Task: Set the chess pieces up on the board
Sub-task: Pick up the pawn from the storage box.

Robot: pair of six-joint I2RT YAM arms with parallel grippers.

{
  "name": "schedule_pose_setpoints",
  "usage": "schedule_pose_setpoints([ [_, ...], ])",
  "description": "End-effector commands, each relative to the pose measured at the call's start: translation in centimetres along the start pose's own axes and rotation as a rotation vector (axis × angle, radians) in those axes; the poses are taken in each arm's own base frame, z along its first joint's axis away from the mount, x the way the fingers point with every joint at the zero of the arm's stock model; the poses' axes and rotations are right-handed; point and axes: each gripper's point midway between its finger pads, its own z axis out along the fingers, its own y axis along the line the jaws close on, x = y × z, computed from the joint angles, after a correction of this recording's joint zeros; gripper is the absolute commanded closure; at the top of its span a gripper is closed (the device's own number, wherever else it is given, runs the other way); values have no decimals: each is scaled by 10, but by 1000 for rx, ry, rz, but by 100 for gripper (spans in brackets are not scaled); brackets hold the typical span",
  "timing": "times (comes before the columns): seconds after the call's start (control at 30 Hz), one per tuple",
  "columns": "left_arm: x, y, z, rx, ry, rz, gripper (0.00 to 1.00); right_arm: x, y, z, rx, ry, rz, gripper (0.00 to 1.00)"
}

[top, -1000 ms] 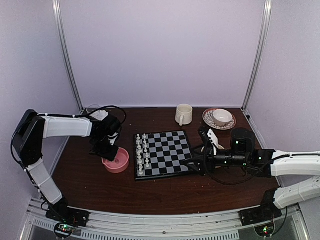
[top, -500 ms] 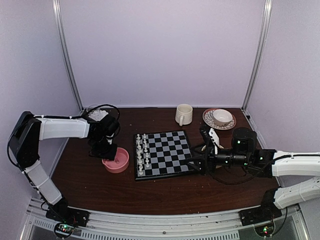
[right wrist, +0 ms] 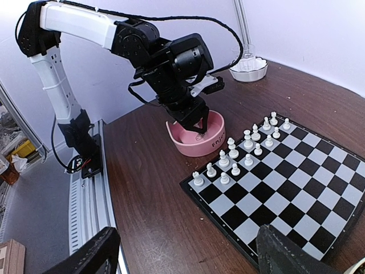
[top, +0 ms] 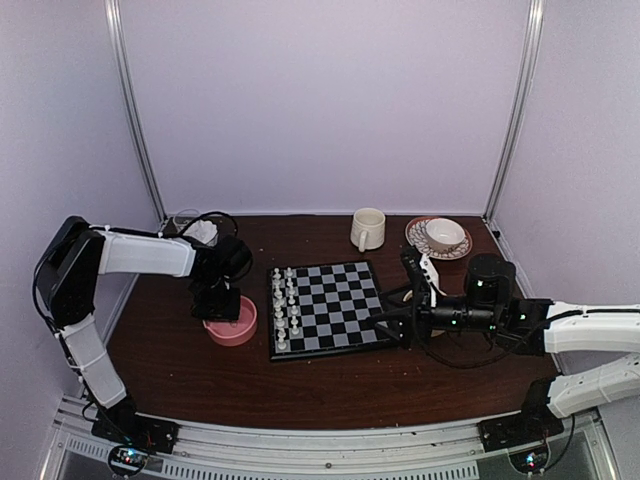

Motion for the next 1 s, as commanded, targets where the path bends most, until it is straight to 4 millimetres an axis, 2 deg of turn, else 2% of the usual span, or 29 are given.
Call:
schedule_pose_setpoints([
  [0.0,-6,3,7,-83,-24,-68,51,-8,5,-5,-23,-41,7,14],
  [0.23,-20,5,5,-139,-93,-73,56,-8,6,-6,-27,-44,7,14],
  [0.6,-29,-5,18,-134,-110,-53,66,-7,3,-5,-14,-40,5,14],
  [0.7,-30,-5,17,-134,-113,-44,73,-7,2,-5,-12,-40,4,14],
  [0.77,-31,-8,17,-124,-111,-29,83,-7,2,-6,-10,-40,3,14],
  [0.8,-31,-8,18,-122,-109,-25,85,-7,2,-6,-10,-41,2,14],
  [0.97,-30,-9,17,-116,-101,-10,86,-7,2,-6,-9,-40,-1,14],
])
